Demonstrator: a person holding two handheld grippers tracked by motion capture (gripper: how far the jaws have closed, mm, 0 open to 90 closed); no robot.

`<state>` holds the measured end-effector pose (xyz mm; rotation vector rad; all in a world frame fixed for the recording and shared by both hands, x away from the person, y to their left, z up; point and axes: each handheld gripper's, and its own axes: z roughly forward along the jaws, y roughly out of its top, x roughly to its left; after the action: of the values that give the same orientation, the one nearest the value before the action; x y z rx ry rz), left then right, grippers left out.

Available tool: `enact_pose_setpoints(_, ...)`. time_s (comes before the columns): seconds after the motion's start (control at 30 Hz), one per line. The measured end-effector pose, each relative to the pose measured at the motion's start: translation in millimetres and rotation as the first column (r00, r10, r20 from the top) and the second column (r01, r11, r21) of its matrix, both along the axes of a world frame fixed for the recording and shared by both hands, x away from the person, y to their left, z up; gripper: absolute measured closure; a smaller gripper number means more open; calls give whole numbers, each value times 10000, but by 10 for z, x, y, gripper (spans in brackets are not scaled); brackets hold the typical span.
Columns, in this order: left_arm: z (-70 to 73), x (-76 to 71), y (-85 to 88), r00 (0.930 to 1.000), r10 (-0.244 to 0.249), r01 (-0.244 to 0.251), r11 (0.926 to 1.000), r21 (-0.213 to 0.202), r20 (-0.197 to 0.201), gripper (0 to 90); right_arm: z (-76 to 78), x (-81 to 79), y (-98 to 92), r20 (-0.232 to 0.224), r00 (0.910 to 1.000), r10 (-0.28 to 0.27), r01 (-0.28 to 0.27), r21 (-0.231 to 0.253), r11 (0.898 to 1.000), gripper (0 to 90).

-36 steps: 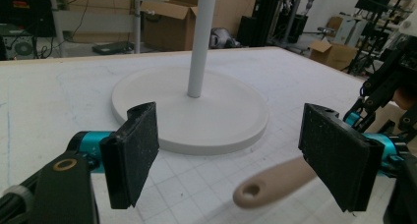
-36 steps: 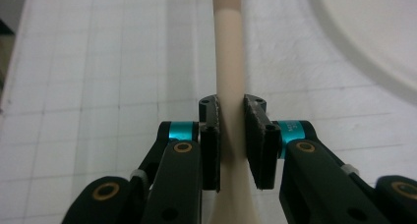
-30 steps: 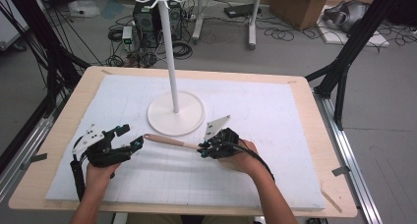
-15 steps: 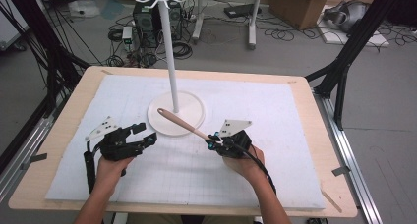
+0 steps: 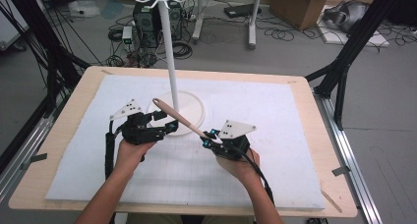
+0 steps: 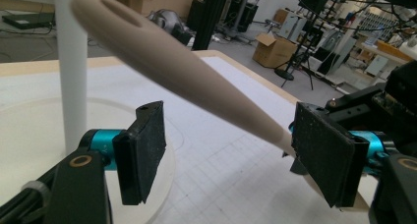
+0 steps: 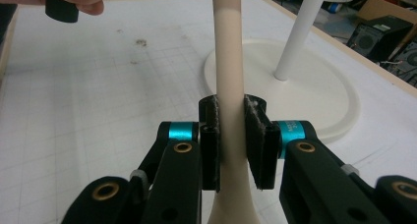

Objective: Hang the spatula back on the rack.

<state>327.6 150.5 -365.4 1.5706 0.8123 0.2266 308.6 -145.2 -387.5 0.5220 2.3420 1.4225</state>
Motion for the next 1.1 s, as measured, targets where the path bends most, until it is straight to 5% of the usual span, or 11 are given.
enact_pose_setpoints(0.3, 154, 87, -71, 9978, -600, 603, 9982, 63, -298, 574, 4, -14, 42, 7, 9999, -165, 164, 55, 9998, 782)
enact_pose_setpoints(0.5, 278, 101, -84, 9869, -1594, 1567, 9839, -856, -259, 672, 31, -16, 26, 255, 9996, -85, 79, 255, 9996, 782)
enact_pose_setpoints(0.67, 410, 105, -106, 9722, -2342, 2310, 9629, -1395, -70, 726, 119, -29, 3, 416, 9991, 30, -51, 513, 9987, 782)
enact_pose_setpoints(1.0, 601, 58, -144, 9492, -3015, 3097, 9459, -972, 904, 738, 222, 21, -60, 645, 9927, 1017, -1075, 940, 9897, 765)
enact_pose_setpoints(1.1, 670, 32, -162, 9368, -3267, 3377, 9378, -801, 1251, 740, 263, 43, -56, 648, 9870, 1470, -1535, 1093, 9821, 585)
